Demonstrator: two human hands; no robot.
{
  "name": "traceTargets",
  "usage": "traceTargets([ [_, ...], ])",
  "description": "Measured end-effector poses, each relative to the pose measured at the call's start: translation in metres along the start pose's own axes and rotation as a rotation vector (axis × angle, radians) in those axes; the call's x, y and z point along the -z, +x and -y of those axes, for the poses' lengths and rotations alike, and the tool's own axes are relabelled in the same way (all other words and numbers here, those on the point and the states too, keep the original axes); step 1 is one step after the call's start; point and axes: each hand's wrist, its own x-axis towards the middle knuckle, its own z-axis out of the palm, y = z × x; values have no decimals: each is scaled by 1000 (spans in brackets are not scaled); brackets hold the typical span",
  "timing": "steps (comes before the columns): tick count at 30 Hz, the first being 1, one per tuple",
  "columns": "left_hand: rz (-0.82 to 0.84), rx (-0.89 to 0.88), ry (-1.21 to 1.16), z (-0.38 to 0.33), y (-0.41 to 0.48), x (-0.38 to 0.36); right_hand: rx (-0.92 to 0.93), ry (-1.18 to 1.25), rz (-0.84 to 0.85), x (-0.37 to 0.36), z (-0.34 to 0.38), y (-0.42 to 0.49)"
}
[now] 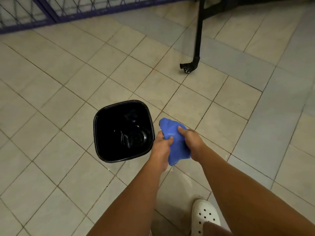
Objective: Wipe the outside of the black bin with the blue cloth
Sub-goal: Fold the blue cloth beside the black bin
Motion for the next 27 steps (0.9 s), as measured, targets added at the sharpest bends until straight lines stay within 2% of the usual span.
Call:
traceTargets([
  [3, 40, -43, 4, -19, -28, 4, 56, 10, 55, 5, 13, -31],
  [7, 53, -116, 53, -44, -61, 14, 123, 68, 26, 2, 35, -73],
  [15, -153, -325, 132, -79, -111, 22, 417, -56, 68, -15, 61, -130],
  [21, -122, -447, 269, -85, -119, 22, 496, -281, 152, -5, 68, -136],
  [24, -197, -482, 460, -88, -125, 20, 586, -437, 103, -4, 73, -136],
  [27, -258, -514, 543, -93, -132, 18, 710, -659, -11, -6, 70, -135],
])
